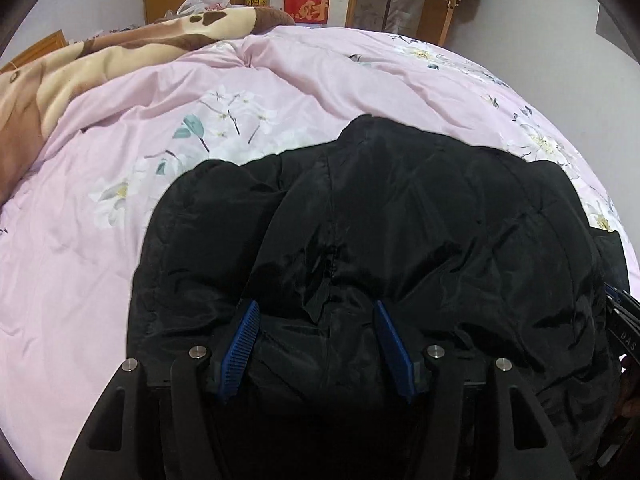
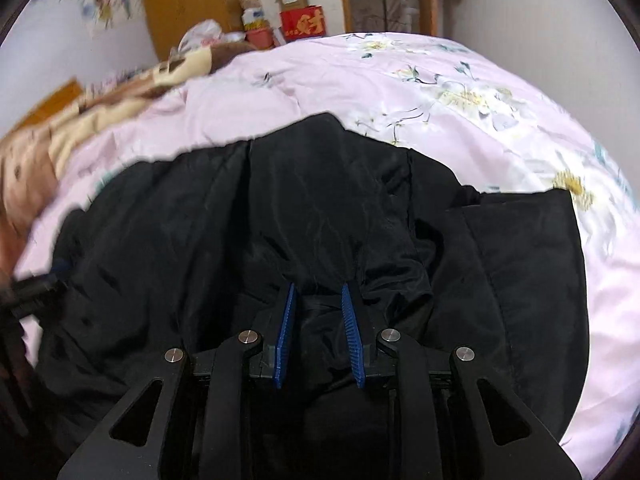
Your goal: Fold large clothes
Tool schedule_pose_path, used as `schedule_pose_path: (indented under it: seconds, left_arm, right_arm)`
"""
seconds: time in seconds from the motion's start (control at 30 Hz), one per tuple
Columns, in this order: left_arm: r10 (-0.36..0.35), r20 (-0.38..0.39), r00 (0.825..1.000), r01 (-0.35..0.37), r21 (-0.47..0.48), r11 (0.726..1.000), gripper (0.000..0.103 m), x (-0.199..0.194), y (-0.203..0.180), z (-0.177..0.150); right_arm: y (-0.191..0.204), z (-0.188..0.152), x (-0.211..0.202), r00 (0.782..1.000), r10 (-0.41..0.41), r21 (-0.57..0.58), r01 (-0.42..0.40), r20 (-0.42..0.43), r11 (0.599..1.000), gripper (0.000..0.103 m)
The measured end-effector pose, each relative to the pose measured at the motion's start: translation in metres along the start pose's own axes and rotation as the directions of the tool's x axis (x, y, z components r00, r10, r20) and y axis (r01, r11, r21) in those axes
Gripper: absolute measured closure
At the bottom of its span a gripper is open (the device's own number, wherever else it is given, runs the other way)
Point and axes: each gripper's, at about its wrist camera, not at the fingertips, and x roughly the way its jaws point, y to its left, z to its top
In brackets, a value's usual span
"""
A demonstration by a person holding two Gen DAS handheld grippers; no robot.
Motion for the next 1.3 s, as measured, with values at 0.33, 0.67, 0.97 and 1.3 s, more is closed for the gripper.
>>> schedule_pose_path:
  seconds: [0.33, 0.67, 0.97, 1.3]
  left_arm:
    - [-0.010, 0.005, 1.000, 0.010, -0.002, 1.000, 0.043, 0.003, 0.002, 0.003]
    - [-0.058, 0.025, 0.998, 0.058, -0.007, 0.998, 0.043, -0.110, 0.030, -0.015]
    - [-0.057, 0.057, 0.997, 0.057, 0.012, 0.998, 0.042, -0.224, 0.070, -0.076]
    - [-0.112, -0.007, 0.994, 0.112, -0.046, 0.993, 0.035, -0.276, 0.111, -0.185]
  right_arm:
    - [0.001, -0.004, 0.008, 1.000, -0.003, 0.001, 0.003, -0.020, 1.000, 0.080]
    - [-0.001, 0.019, -0.102, 0.994, 0.035, 0.113, -0.047, 0.107, 0.992, 0.077]
    - [0.003, -0.021, -0.248, 0.975, 0.014, 0.035, -0.022, 0.223, 0.999, 0.077]
    - [-0.034, -0.111, -0.348, 0.971, -0.074, 0.087, 0.055, 0.229, 0.995, 0.052]
